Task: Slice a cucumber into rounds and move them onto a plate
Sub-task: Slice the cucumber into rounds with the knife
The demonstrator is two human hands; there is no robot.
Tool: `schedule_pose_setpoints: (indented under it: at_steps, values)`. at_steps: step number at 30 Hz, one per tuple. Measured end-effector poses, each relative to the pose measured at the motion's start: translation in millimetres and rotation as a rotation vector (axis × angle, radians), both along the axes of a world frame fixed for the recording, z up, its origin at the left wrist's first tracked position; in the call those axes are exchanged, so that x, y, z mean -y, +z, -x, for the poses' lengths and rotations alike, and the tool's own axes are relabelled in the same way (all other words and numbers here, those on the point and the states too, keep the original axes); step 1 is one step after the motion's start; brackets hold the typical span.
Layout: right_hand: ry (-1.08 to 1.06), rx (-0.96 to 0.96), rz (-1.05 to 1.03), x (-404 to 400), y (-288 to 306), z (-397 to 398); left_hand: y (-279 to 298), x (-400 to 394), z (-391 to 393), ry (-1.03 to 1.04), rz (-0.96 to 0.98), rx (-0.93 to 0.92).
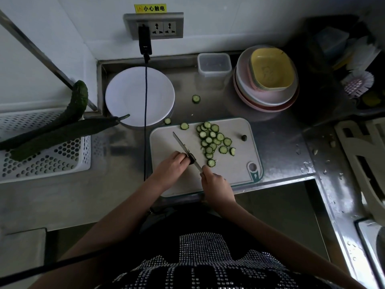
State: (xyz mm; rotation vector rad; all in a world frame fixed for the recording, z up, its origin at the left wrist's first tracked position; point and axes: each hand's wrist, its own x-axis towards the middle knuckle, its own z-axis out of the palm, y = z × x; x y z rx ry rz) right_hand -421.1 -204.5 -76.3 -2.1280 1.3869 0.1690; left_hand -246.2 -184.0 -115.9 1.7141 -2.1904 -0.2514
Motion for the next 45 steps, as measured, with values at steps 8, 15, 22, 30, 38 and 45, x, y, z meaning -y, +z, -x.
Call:
schedule_pose_setpoints:
  at_steps: [8, 15, 22, 30, 38, 45]
  values:
    - [0.068, -0.104, -0.005, 3, -7, -4, -7, 0, 1, 0.036, 0.031, 0.013]
    - [0.068, -0.130, -0.036, 5, -8, -3, 0, -2, 4, 0.029, -0.055, 0.086]
    - [-0.156, 0.070, -0.107, 4, 4, 1, 7, 1, 2, 0.055, -0.177, 0.018]
    - [-0.129, 0.116, -0.065, -1, 10, 1, 10, 3, 2, 0.039, -0.152, 0.031]
    - [-0.137, 0.130, -0.028, 0, 10, 1, 3, 3, 2, 0.075, -0.189, -0.009]
    - [-0.148, 0.131, 0.025, 2, 9, 3, 1, 6, -1, 0.053, -0.231, -0.006]
